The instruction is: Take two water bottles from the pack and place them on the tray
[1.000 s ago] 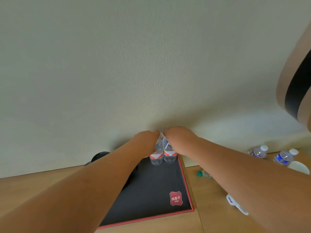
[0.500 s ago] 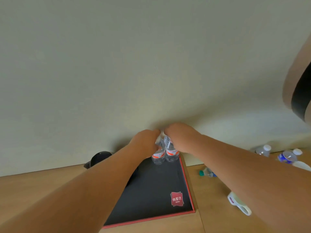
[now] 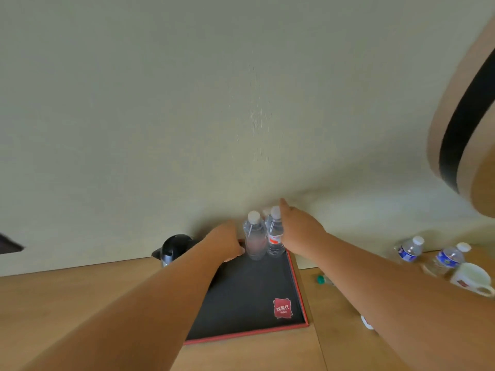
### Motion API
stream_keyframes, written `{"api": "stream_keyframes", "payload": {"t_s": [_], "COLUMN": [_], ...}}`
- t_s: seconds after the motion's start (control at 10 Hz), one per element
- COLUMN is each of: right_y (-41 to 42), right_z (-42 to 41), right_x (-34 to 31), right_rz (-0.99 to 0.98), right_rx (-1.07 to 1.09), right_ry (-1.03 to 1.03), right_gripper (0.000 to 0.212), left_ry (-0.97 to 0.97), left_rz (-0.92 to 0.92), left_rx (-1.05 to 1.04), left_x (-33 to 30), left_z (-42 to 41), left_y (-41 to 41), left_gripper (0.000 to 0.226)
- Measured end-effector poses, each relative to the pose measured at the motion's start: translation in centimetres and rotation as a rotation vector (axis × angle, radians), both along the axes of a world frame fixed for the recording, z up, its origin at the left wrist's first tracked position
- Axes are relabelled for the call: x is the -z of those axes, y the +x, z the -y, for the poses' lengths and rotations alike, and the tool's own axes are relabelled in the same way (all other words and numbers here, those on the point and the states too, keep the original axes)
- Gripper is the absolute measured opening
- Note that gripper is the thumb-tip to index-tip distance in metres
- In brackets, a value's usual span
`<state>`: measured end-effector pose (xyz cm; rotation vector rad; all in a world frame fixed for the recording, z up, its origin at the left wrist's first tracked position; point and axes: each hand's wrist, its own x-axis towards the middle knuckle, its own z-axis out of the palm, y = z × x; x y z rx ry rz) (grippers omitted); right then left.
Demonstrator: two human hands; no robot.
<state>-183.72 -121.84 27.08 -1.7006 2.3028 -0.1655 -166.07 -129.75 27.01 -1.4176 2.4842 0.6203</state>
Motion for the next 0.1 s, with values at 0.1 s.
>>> {"api": "stream_keyframes", "payload": {"t_s": [0.1], "right_y": [0.28], "right_z": [-2.10], "right_x": [1.05], "right_rz": [-0.072], "right_rx": [0.001], "right_ry": [-0.001], "right_gripper": [0.083], "left_ry": [-0.038], "left_rz": [-0.009], "left_rx": [0.005], "left_x": [0.46], "left_z": [-1.38], "left_y": [2.60], "left_gripper": [0.058]}}
